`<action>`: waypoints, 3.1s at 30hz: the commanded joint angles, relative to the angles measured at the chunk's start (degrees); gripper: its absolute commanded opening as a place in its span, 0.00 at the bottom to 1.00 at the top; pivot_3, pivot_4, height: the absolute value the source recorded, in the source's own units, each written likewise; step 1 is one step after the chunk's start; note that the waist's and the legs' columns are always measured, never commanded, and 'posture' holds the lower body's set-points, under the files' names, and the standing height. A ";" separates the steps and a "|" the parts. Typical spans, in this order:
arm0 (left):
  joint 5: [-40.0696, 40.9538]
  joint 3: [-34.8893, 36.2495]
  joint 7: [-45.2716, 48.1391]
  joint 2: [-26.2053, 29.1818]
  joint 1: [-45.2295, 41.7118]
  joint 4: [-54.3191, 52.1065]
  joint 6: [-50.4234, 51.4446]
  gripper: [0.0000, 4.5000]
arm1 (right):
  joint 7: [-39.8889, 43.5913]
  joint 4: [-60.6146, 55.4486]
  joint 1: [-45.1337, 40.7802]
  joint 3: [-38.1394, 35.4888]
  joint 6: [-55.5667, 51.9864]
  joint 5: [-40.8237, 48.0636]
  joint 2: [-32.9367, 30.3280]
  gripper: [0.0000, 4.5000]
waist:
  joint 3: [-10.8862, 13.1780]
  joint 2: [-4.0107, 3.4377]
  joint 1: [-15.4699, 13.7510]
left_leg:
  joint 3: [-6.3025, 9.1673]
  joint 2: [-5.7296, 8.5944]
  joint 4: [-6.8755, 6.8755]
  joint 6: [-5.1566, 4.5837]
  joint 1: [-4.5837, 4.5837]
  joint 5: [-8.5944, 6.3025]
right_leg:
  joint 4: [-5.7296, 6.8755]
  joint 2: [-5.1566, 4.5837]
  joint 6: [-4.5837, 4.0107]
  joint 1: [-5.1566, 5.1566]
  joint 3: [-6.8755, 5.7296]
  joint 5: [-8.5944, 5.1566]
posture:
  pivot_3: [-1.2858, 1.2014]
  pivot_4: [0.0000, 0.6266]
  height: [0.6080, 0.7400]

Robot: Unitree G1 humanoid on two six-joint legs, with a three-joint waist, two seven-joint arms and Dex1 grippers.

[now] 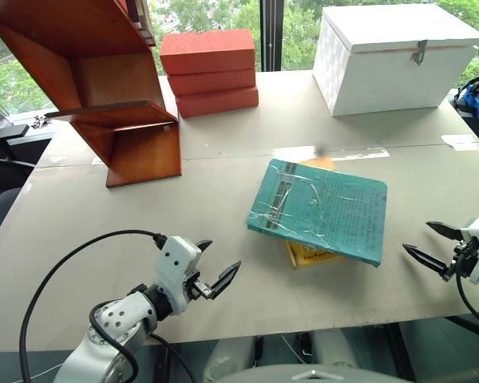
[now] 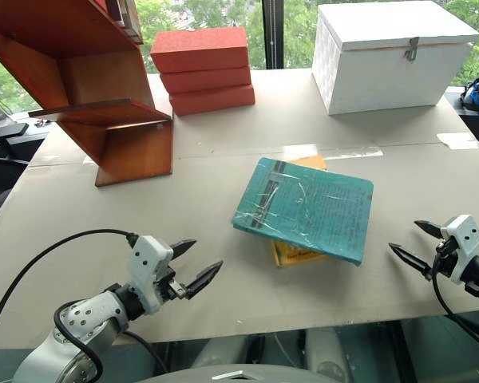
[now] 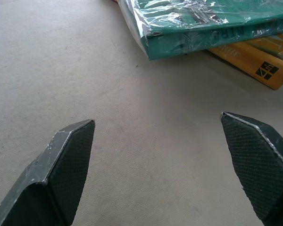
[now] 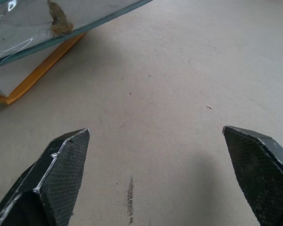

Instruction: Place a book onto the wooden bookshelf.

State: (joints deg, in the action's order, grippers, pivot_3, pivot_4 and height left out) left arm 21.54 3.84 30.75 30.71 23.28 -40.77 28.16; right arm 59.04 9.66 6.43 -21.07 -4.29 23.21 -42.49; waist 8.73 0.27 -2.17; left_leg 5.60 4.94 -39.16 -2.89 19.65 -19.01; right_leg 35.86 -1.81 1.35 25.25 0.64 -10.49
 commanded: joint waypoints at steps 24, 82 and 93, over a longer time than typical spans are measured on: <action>-1.78 0.24 3.50 -0.01 -2.02 5.34 -7.31 0.98 | 1.11 1.65 -3.19 -0.17 2.01 -1.00 -1.65 1.00 | -0.01 -0.02 -0.02 | 0.00 0.00 0.00 -0.01 0.00 0.00 | 0.00 0.00 0.00 0.00 -0.01 0.00 | 0.52 0.24 1.00; 23.81 12.85 33.93 24.08 -28.01 10.36 1.78 1.00 | 17.26 32.48 -45.76 17.78 7.82 -9.85 1.32 0.01 | 0.09 -0.07 2.29 | -0.03 0.01 0.18 0.01 0.30 0.00 | -0.04 0.01 -0.03 0.44 -0.01 0.02 | 0.52 0.24 1.00; 22.06 14.15 35.95 24.69 -24.55 11.05 0.39 1.00 | 24.72 11.32 -31.20 16.47 -5.13 -2.90 -5.00 0.01 | 0.09 -0.08 2.15 | 0.01 0.01 0.19 0.01 0.29 0.00 | 0.01 0.00 -0.03 0.44 -0.02 0.02 | 0.52 0.24 1.00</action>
State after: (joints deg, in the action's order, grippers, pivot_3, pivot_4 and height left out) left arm 43.85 16.22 66.15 54.65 -1.43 -29.47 29.47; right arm 82.61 25.64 -25.90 -3.13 -7.63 18.52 -45.88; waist 8.83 0.18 -0.02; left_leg 5.61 4.94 -38.97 -2.88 19.93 -19.01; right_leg 35.87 -1.80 1.31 25.69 0.62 -10.47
